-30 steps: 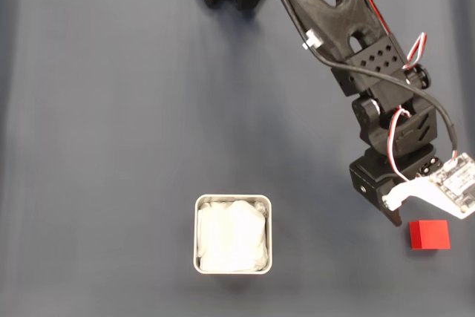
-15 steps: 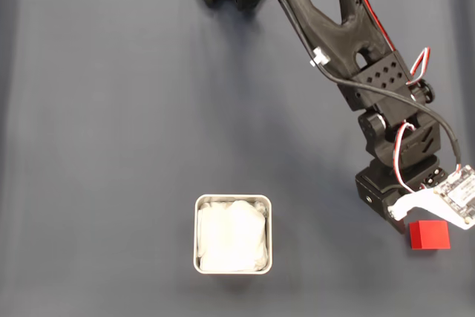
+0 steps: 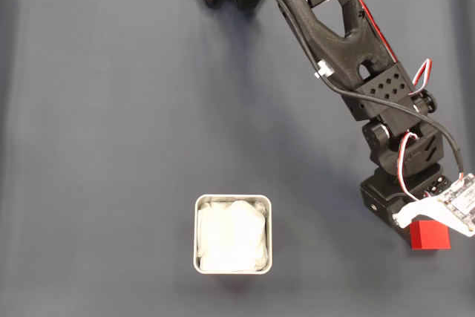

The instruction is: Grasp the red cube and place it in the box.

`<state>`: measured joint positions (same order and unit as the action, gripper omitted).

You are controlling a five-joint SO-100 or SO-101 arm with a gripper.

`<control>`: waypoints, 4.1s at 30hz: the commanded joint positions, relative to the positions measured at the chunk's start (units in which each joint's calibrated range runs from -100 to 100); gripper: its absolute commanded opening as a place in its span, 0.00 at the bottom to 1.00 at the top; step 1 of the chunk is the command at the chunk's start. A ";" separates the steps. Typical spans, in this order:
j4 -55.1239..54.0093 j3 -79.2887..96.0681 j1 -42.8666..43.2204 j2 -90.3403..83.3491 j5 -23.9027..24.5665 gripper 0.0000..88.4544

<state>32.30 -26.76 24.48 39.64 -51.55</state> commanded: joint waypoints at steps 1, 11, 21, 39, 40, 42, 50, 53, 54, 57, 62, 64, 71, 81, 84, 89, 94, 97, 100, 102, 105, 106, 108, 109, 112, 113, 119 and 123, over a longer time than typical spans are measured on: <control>-1.07 -3.71 0.80 0.04 0.15 0.42; -0.99 -6.81 1.30 2.73 0.20 0.42; -0.99 -10.55 2.08 5.24 0.49 0.42; -1.89 -14.57 2.44 7.84 0.54 0.42; -1.97 -14.75 2.51 7.93 0.54 0.42; -2.14 -14.75 2.58 8.02 0.54 0.42; -2.14 -15.30 3.36 8.62 0.73 0.42; -2.22 -15.66 3.57 8.80 0.88 0.41; -2.30 -15.76 3.57 8.80 0.98 0.41; -2.38 -15.85 3.57 8.80 0.98 0.41; -2.14 -15.66 3.64 8.45 1.17 0.41; -1.97 -15.12 3.64 7.93 1.32 0.39; -1.81 -12.11 3.36 5.59 1.27 0.29; -1.73 -10.01 3.08 3.51 0.88 0.16; -1.73 -9.19 3.08 2.90 0.73 0.14; -1.73 -9.09 3.08 2.47 0.68 0.13; -1.89 -9.09 3.08 1.95 0.73 0.13; -1.89 -9.09 3.08 1.52 0.73 0.13; -1.73 -8.46 3.01 0.65 0.73 0.13; -1.73 -7.36 2.79 -0.65 0.73 0.13; -1.64 -5.08 2.51 -3.16 0.63 0.13; -1.40 -4.44 2.37 -4.12 0.59 0.13; -1.23 -2.98 2.15 -6.28 0.54 0.13; -0.99 -2.25 1.94 -7.41 0.49 0.13; -0.58 0.67 1.23 -10.96 0.34 0.13; -0.58 1.76 0.95 -12.26 0.34 0.13; 0.16 7.97 -0.97 -19.71 0.29 0.13; 0.49 11.62 -2.32 -23.79 0.59 0.13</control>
<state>32.14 -15.82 23.37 22.97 -50.67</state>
